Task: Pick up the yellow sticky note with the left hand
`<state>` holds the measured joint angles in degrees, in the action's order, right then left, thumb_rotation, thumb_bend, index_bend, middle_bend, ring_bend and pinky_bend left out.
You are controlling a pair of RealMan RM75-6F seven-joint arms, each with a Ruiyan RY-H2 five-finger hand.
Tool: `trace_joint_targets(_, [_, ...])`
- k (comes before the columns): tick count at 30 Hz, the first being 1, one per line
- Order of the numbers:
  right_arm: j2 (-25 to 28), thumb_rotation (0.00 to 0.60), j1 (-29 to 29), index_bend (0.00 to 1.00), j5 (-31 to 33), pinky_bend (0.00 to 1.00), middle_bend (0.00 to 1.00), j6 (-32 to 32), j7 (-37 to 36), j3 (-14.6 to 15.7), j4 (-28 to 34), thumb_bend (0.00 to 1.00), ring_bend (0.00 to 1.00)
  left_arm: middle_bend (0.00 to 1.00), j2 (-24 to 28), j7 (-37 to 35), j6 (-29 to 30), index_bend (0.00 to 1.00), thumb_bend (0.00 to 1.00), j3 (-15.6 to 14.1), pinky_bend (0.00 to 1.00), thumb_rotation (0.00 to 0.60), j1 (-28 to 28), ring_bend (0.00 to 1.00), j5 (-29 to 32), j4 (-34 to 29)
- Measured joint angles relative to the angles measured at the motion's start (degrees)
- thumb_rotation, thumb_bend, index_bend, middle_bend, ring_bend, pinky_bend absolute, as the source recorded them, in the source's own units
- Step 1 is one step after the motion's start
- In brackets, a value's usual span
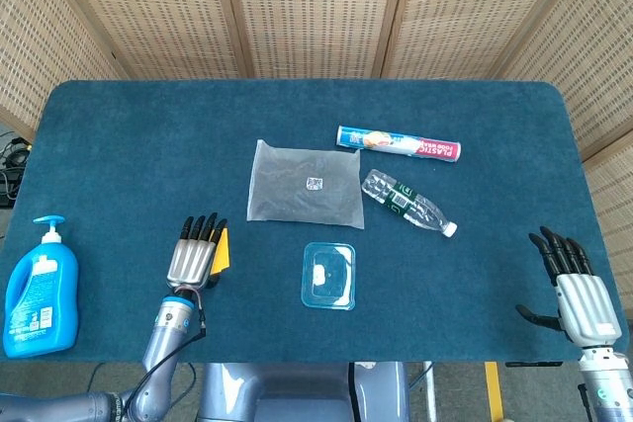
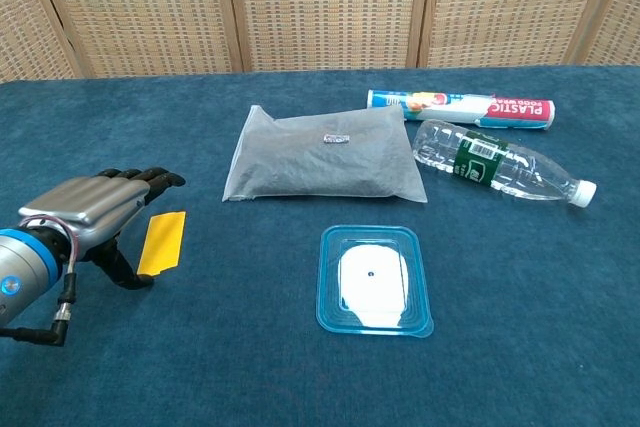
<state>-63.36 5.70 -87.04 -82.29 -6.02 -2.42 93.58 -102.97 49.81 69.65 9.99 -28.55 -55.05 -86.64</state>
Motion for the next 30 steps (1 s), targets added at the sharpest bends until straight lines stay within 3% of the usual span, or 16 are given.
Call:
trace_joint_targets(8, [-0.12, 0.600, 0.04, 0.00, -0.01, 0.00, 0.00, 0.05, 0.19, -0.01, 0.00, 0.00, 0.00, 0.00, -0.64, -0.29, -0.35, 0.00, 0.25, -0.12, 0.00, 0.600, -1.01, 0.00, 0.83, 2.16])
trace_joint_targets(16, [-0.18, 0.600, 0.06, 0.00, -0.22, 0.00, 0.00, 0.12, 0.56, 0.13, 0.10, 0.00, 0.00, 0.00, -0.65, -0.68, 0.39, 0.00, 0.64, -0.31, 0.00, 0.600, -1.46, 0.00, 0.53, 3.17])
trace_joint_targets(21, [-0.15, 0.600, 0.02, 0.00, -0.21, 0.00, 0.00, -0.01, 0.56, 0.10, 0.20, 0.00, 0.00, 0.00, 0.02, -0.86, 1.48, 0.00, 0.75, -0.33, 0.00, 0.600, -1.51, 0.00, -0.19, 2.99])
trace_joint_targets(30, [-0.12, 0.600, 0.00, 0.00, -0.29, 0.00, 0.00, -0.08, 0.41, 0.09, 0.21, 0.00, 0.00, 0.00, 1.55, -2.29, 2.57, 0.00, 0.76, -0.24, 0.00, 0.600, -1.30, 0.00, -0.96, 0.98])
